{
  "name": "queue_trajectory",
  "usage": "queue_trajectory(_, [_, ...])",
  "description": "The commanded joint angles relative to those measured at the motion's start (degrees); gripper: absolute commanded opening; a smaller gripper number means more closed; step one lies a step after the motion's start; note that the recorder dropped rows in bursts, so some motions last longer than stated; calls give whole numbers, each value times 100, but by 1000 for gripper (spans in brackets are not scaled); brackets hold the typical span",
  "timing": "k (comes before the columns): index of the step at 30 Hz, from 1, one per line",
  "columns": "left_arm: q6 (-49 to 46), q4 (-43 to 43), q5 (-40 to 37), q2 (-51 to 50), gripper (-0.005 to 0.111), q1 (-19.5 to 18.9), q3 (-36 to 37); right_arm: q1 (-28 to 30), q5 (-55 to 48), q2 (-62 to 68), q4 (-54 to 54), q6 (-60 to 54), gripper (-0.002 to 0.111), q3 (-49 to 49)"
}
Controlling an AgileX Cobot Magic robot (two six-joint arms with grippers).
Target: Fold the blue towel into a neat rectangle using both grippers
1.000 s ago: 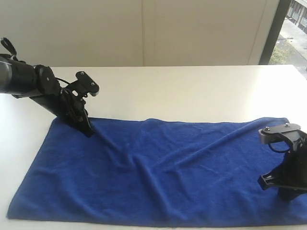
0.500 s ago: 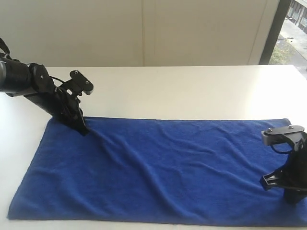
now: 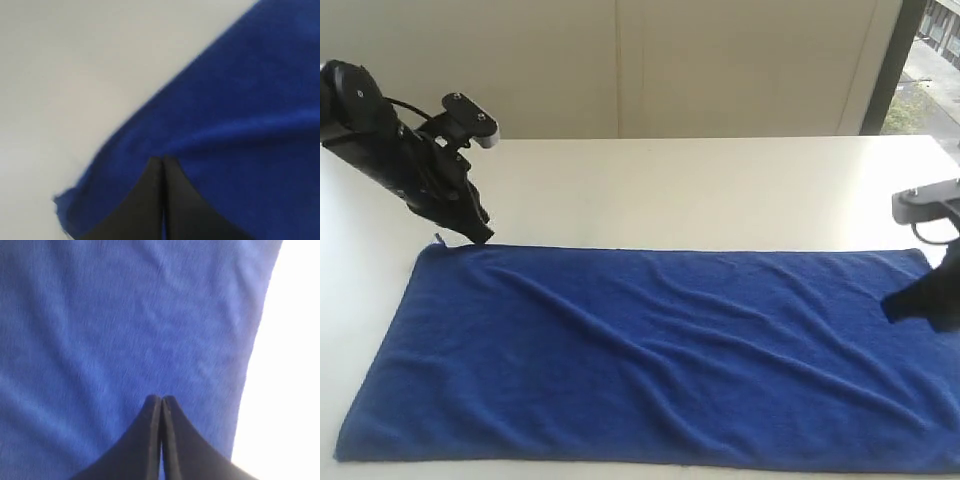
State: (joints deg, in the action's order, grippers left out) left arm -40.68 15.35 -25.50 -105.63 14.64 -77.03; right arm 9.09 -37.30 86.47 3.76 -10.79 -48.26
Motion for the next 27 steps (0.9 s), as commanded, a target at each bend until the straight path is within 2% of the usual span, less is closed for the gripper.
queue_trajectory(1, [37, 198, -1874, 731, 0, -21, 536, 433, 196, 798, -308, -448, 0, -1266])
queue_trajectory(4, [41, 705, -1182, 1533, 0, -21, 1764, 684, -255, 1696, -1073, -1242, 0, -2143])
queue_trajectory(7, [41, 1007, 2, 2255, 0, -21, 3225, 697, -177, 2617, -907, -1243, 0, -2825])
queue_trajectory(10, [282, 1049, 784, 2328, 0, -21, 3950, 697, -166, 3231, -641, -1221, 0, -3358])
queue_trajectory(16, [303, 1123, 765, 2317, 0, -21, 4059, 697, -98, 3495, -233, -1087, 0, -3718])
queue_trajectory(20, [303, 1080, 388, 2197, 0, -21, 4124, 697, 77, 3668, -118, -1063, 0, -3729])
queue_trajectory(27, [496, 1030, 1063, 2197, 0, -21, 4756, 697, 120, 3904, -118, -1051, 0, -3764])
